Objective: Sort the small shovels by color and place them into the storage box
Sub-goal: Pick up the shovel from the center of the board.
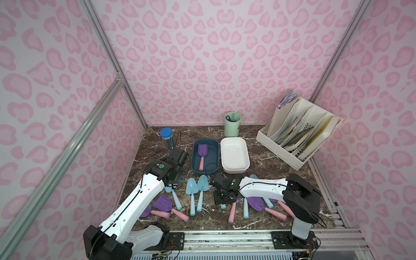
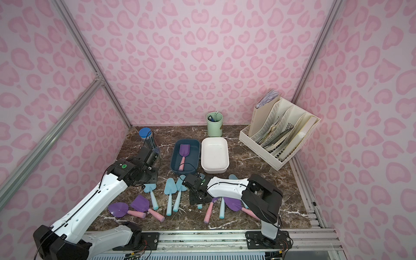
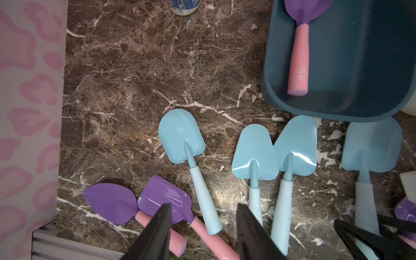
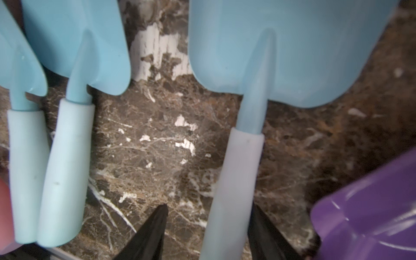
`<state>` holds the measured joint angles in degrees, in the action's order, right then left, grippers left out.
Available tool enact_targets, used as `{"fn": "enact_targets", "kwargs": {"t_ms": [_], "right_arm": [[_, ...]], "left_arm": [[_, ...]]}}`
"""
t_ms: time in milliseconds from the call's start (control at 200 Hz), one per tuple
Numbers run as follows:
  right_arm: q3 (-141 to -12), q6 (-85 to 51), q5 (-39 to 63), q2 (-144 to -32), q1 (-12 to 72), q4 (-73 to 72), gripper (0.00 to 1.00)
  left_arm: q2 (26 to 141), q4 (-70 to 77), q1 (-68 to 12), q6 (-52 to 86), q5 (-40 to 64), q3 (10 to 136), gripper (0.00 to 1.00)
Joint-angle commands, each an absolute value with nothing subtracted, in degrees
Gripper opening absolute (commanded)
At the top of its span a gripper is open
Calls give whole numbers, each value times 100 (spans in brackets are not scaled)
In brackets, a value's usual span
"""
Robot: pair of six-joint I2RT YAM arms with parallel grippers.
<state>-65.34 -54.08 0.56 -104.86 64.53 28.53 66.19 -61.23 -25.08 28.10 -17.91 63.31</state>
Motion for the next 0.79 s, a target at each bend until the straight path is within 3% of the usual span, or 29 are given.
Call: {"fn": "enact_targets", "kwargs": {"t_ms": [0,790], "right_arm": [[-6588,-5460,-134,-10536,6469,3011,58],[-6776,-5550,-158,-10626,6565,3187,29]], "left_arm": [[6583,-6021,-2509,2738,-1729,6291,52],[6365,-6097,-2512,2681,-1767,6253,52]]}}
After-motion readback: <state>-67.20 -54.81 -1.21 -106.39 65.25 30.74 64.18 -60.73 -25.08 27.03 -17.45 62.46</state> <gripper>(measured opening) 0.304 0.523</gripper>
